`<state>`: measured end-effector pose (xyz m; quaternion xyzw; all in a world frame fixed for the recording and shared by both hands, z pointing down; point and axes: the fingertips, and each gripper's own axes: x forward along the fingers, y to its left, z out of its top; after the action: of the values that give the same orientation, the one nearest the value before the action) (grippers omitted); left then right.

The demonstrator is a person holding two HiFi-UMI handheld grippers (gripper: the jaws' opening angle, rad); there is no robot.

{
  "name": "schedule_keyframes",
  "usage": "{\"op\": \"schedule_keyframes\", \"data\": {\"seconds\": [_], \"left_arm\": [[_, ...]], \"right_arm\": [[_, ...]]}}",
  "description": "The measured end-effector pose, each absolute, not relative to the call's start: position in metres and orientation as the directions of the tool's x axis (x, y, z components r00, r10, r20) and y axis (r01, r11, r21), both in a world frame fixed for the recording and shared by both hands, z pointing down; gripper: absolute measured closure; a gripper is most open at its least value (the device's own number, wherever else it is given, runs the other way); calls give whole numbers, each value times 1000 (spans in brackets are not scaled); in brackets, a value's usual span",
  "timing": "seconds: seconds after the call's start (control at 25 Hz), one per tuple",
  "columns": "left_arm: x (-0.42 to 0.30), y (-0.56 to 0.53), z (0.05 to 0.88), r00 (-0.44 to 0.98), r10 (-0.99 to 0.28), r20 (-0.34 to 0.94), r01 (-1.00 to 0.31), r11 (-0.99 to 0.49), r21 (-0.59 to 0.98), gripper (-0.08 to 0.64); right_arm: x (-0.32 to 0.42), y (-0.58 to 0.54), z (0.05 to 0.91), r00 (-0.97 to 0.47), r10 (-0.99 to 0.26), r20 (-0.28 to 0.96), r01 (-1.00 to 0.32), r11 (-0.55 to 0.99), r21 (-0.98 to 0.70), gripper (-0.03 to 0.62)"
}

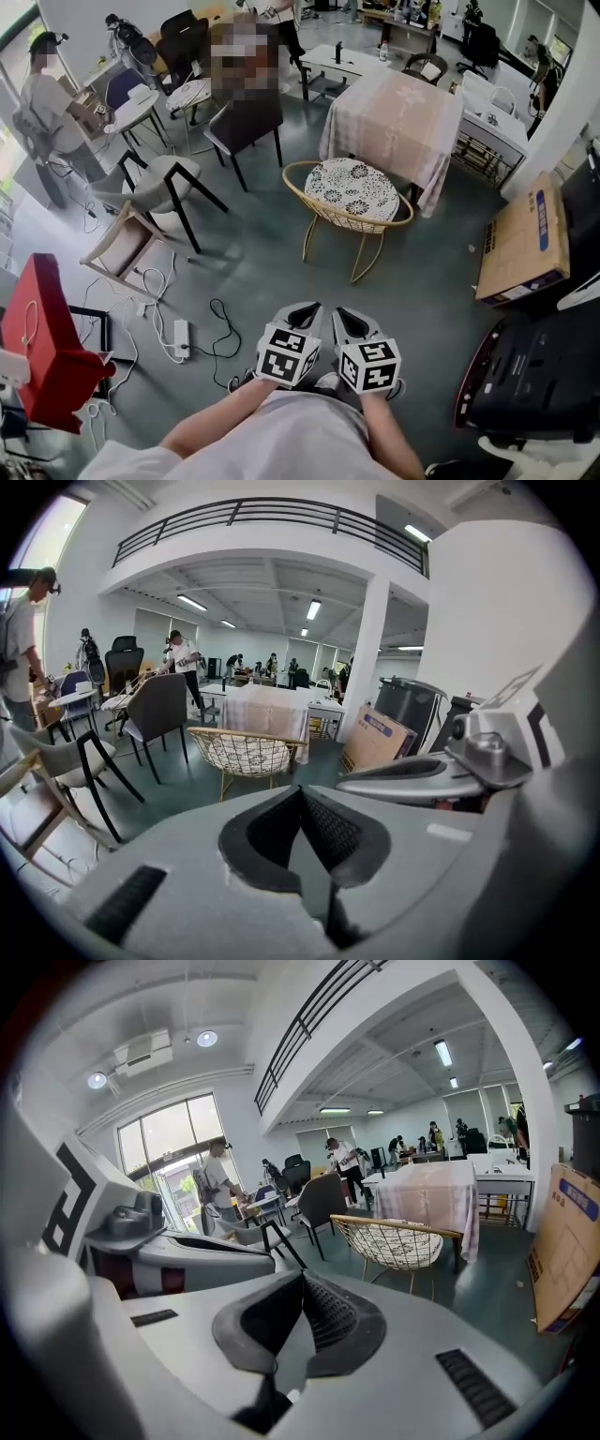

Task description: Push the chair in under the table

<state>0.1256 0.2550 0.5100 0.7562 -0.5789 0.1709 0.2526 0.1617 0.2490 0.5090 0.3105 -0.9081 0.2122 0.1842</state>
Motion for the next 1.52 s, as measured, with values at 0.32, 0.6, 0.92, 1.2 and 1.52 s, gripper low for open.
{"op": "schedule_keyframes", "data": {"seconds": [0.32,0.6,0.92,1.2,1.52], "left_arm": [[119,230,522,290,-773,564,-956,-211,203,555],[89,183,533,352,-744,569,-936,-271,225,555],[39,129,538,426,-690,585,-903,-360,233,555],[9,97,538,517,-631,578,-849,-462,256,555],[-30,69,537,577,-595,560,-804,-534,262,555]], "right_arm": [[159,223,522,-723,-489,488,-662,694,-284,589],[132,177,532,-677,-529,511,-713,645,-277,589],[85,132,539,-610,-574,546,-775,576,-260,589],[56,102,540,-526,-631,570,-839,493,-230,589],[17,76,540,-438,-678,590,-883,449,-139,588]]}}
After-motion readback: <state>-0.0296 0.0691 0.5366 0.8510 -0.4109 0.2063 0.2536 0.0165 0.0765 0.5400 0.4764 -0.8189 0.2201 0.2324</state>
